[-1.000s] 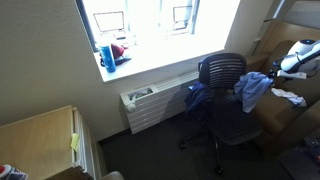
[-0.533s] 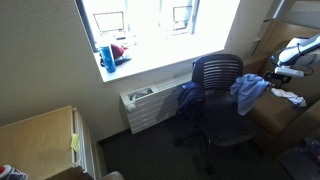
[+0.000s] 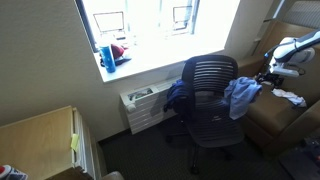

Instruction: Move the chair to the left

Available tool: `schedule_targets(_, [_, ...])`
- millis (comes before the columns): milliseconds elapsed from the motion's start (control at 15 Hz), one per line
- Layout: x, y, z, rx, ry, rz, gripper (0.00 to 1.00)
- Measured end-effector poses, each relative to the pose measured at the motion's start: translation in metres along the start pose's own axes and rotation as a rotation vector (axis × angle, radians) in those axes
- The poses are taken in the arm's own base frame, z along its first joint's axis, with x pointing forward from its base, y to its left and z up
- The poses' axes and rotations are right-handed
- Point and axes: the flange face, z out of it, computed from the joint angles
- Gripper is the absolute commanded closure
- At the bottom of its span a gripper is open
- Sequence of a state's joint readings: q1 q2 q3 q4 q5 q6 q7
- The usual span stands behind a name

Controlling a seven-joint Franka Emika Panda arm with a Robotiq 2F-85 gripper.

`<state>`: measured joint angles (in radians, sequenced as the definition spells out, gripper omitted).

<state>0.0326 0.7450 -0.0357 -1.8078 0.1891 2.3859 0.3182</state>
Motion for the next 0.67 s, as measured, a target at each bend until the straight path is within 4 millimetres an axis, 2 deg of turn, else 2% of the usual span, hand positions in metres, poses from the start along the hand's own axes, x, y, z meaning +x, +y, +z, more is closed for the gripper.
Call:
schedule_targets(267, [-0.047, -0.057, 0.007, 0.098, -0.037, -0.142, 0.00])
schedule_targets(667, [-0.096, -0.096, 0.014, 0.254, -0.086, -0.374, 0.00])
